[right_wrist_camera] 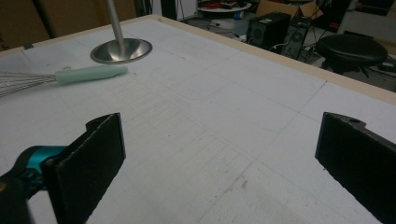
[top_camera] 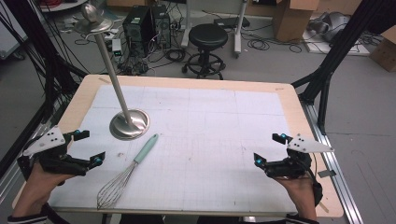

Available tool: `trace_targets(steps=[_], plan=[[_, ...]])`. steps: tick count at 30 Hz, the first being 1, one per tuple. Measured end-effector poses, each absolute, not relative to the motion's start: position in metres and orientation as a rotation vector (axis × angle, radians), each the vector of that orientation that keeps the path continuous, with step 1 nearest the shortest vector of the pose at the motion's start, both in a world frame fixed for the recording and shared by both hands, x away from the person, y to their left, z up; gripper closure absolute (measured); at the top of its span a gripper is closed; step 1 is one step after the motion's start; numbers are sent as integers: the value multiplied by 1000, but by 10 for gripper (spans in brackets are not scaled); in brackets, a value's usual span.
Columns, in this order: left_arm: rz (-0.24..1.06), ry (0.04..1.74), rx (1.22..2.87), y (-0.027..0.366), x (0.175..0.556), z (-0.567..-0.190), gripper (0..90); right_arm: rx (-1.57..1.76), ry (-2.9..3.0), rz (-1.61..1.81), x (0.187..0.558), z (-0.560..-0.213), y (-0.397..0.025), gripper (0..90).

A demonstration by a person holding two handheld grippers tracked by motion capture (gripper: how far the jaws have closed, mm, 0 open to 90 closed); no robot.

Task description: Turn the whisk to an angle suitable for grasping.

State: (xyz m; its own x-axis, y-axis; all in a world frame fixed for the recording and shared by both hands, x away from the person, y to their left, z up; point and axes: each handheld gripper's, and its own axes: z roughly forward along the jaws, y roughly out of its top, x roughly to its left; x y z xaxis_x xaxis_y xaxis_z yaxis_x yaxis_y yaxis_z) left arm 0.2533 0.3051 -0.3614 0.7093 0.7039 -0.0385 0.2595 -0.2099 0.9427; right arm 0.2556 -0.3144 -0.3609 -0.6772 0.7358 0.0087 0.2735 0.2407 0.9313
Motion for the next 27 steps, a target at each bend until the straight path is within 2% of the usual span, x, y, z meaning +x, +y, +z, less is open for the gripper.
trace_targets(steps=[27], plan=[[509, 714, 1877, 283, 261, -349, 17, 963, 2083, 1416, 255, -365, -320, 6]])
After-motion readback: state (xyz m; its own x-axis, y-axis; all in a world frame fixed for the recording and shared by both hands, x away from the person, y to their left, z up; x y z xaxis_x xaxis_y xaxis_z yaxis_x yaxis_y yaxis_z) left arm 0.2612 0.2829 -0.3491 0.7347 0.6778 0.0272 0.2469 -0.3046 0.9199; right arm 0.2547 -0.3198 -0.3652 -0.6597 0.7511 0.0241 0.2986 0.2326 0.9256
